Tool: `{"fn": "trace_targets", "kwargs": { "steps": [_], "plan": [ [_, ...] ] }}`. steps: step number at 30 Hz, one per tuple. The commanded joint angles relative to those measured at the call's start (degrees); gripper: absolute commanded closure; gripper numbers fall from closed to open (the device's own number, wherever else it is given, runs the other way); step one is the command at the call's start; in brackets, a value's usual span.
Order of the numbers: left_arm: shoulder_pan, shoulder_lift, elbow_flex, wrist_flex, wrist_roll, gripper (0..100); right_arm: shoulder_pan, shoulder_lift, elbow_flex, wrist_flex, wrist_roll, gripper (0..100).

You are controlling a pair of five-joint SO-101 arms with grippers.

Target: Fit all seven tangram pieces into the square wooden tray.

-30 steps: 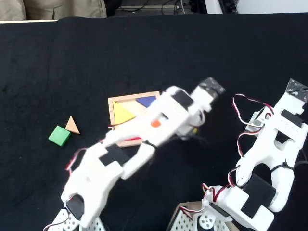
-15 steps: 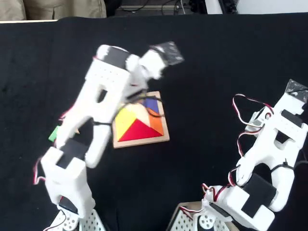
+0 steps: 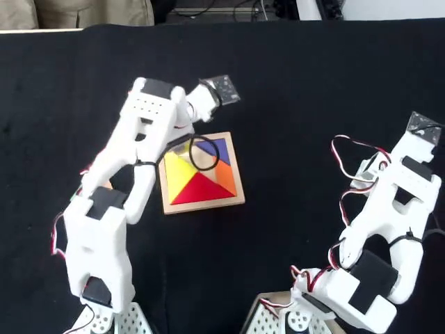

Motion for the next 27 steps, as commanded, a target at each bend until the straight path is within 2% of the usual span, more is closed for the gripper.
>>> {"fn": "trace_targets", "kwargs": {
  "steps": [1,5,10,18,27],
  "plan": [
    [0.92,0.44,-0.31,-1.67,-0.44,97,-1.05,-0.04,-2.07,-2.64,0.62,98.8],
    [2.33,1.32,-0.31,-1.67,-0.53,96,-1.05,-0.04,-1.98,-2.73,0.62,98.8],
    [3.30,1.32,-0.04,-1.67,-0.53,89,-1.05,-0.04,-1.89,-2.73,0.62,98.7],
    [3.12,1.41,2.42,-1.32,-4.13,89,-1.05,-0.04,-1.80,-2.64,0.62,98.7],
    [3.21,1.41,3.12,-2.81,-4.40,89,-1.05,-0.04,-1.80,-2.64,0.62,98.7]
  ]
}}
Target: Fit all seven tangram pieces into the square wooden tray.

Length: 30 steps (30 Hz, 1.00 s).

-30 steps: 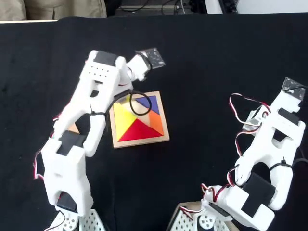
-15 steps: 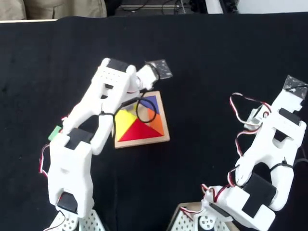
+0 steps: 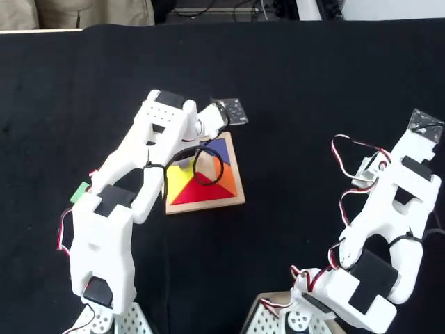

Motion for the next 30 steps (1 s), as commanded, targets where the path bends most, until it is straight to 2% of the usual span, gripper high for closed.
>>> {"fn": "trace_targets", "kwargs": {
  "steps": [1,4,18,23,30],
  "plan": [
    [0.48,-0.70,-0.75,-1.49,-0.70,89,-1.05,-0.13,-1.80,-0.79,0.62,98.7],
    [0.40,-0.70,-0.40,-1.76,-1.93,85,-1.05,-0.13,-1.80,-0.79,0.62,98.7],
    [0.31,-0.70,-0.75,-2.99,-2.99,83,-1.05,-0.13,-1.80,-0.70,0.62,98.7],
    [-0.75,-0.70,-1.54,-2.99,1.32,77,-1.05,-0.13,-1.71,-0.62,0.62,98.7],
    [-1.98,-0.70,-2.95,-2.99,1.41,77,-1.05,-0.40,-1.27,-0.70,0.62,98.7]
  ]
}}
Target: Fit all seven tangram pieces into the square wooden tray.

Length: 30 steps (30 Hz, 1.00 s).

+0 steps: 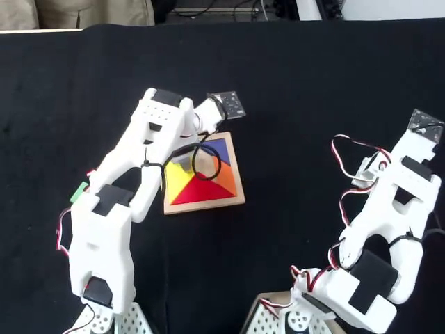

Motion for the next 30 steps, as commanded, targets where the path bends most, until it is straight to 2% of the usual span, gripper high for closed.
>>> {"fn": "trace_targets", "kwargs": {
  "steps": [1,8,12,22,30],
  "plan": [
    [-0.92,-0.70,-2.51,-0.70,0.26,77,-1.05,-0.40,-1.27,-0.70,0.62,98.7],
    [-1.45,-0.70,-2.51,-6.07,0.70,76,-1.05,-0.31,-1.19,-0.70,0.62,98.7],
    [-1.36,-0.70,-2.51,-6.07,3.16,76,-1.05,-0.22,-1.19,-0.70,0.62,98.7],
    [-1.71,-0.70,-1.89,-5.71,3.08,72,-1.14,-0.22,-1.19,-0.70,0.62,98.7],
    [-3.47,-0.70,-0.57,-5.71,-4.31,73,-1.14,-0.22,-1.19,-0.70,0.62,98.7]
  ]
}}
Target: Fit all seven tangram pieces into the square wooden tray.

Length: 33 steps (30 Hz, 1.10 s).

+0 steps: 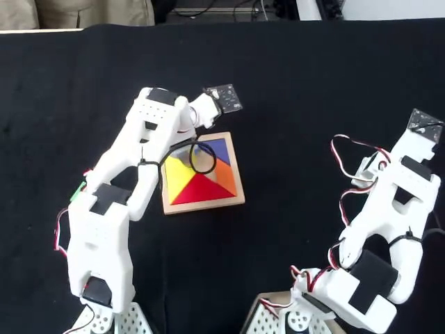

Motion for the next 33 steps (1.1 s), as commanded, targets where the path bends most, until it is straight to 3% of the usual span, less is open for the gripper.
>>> {"fn": "trace_targets", "kwargs": {
  "steps": [1,14,22,33],
  "plan": [
    [-2.07,-0.70,-0.57,-0.18,-1.85,73,-0.97,-0.22,-1.19,-0.70,0.62,98.7],
    [-3.56,-0.88,-1.89,-0.70,-1.58,73,-0.97,-0.22,-1.19,-0.70,0.62,98.7],
    [-0.22,-0.44,-5.85,-0.88,5.80,73,-0.97,-0.31,-1.19,-0.70,0.62,98.7],
    [0.75,11.78,-14.55,-2.55,7.74,73,-0.97,-0.22,-1.19,-0.79,0.62,98.7]
  ]
}}
